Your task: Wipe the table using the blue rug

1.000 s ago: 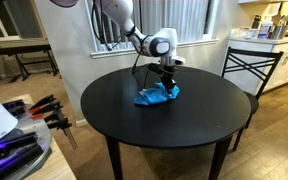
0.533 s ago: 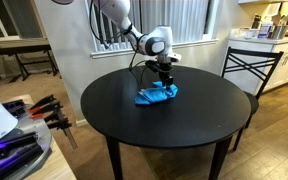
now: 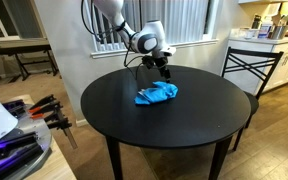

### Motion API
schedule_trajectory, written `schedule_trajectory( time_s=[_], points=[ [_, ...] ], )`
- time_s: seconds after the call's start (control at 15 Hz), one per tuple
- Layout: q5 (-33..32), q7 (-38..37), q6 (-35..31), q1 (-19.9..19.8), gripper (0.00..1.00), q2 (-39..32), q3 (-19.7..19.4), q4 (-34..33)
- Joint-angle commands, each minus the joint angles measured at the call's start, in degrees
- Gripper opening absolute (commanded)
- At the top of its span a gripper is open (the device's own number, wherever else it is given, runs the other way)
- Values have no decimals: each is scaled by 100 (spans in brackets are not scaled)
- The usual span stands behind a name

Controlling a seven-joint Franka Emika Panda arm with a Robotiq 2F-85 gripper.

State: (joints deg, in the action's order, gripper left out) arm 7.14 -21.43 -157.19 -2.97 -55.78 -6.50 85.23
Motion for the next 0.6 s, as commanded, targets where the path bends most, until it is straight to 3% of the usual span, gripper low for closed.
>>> schedule_trajectory(
  time_s=[0.0, 0.27, 0.33, 0.53],
  points=[
    [145, -208, -363, 241, 100, 398, -164, 679],
    [182, -297, -465, 337, 100, 471, -202, 887],
    [110, -123, -290, 249, 100, 171, -152, 432],
    [121, -155, -309, 278, 100, 198, -167, 507]
  ],
)
